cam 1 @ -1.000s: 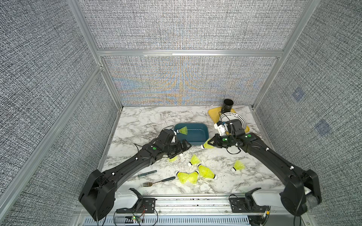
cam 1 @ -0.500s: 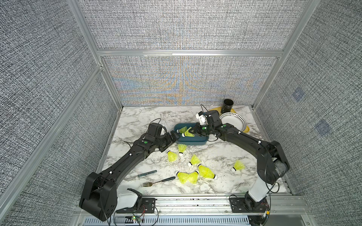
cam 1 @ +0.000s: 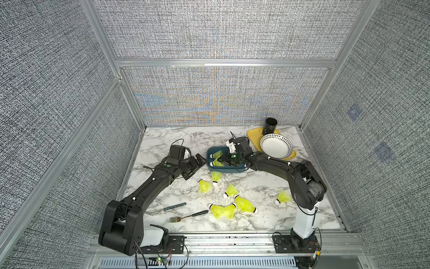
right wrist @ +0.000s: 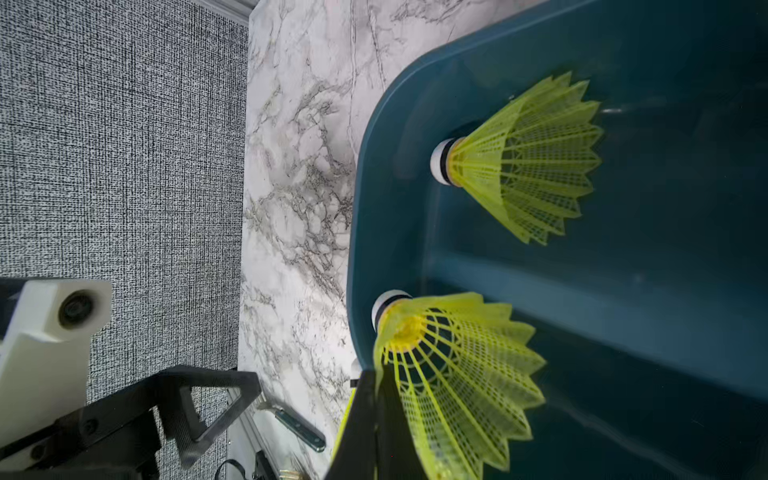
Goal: Put the shuttlecocks into the storage box
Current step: Place the shuttlecock in the storage box.
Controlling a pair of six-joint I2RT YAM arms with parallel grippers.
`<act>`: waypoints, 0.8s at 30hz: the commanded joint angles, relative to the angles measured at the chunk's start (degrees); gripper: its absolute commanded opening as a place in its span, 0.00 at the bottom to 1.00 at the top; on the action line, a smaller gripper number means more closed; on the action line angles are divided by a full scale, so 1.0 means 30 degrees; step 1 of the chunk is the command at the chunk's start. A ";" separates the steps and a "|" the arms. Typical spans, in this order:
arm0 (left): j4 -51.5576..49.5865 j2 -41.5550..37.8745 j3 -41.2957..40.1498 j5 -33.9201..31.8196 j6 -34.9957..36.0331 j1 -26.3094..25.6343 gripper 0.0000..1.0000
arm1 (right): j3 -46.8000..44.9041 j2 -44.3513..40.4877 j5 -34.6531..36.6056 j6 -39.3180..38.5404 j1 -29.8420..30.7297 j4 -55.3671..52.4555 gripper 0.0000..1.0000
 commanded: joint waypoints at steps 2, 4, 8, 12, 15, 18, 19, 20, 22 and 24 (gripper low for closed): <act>0.0253 0.0156 0.0335 0.0501 0.0479 0.0021 1.00 | 0.0479 0.0634 0.0280 0.0511 0.0046 0.0801 0.00; 0.0192 0.0194 0.0393 0.0555 0.0549 0.0024 1.00 | 0.0486 0.0900 0.0239 0.0716 0.0042 0.0897 0.00; 0.0132 0.0224 0.0463 0.0676 0.0597 0.0021 1.00 | 0.0465 0.1303 0.0249 0.0983 0.0042 0.0981 0.00; 0.0165 0.0270 0.0445 0.0834 0.0601 0.0029 1.00 | 0.0622 0.1718 0.0162 0.1036 0.0027 0.1025 0.00; 0.0251 0.0268 0.0348 0.0920 0.0582 0.0021 1.00 | 0.0793 0.2084 0.0100 0.1063 0.0027 0.0952 0.00; 0.0282 0.0280 0.0255 0.1016 0.0587 0.0021 1.00 | 0.0960 0.2363 0.0099 0.1052 0.0013 0.0886 0.00; 0.0282 0.0266 0.0203 0.1060 0.0561 0.0023 1.00 | 0.0979 0.2451 0.0114 0.1050 -0.0038 0.0885 0.00; 0.0282 0.0255 0.0170 0.1086 0.0556 0.0021 1.00 | 0.1063 0.2508 0.0100 0.1049 -0.0044 0.0864 0.00; 0.0312 0.0241 0.0115 0.1100 0.0548 0.0021 1.00 | 0.1215 0.2645 0.0085 0.1030 -0.0104 0.0678 0.00; 0.0341 0.0187 0.0093 0.1146 0.0512 0.0021 1.00 | 0.1381 0.2752 0.0071 0.0968 -0.0163 0.0438 0.00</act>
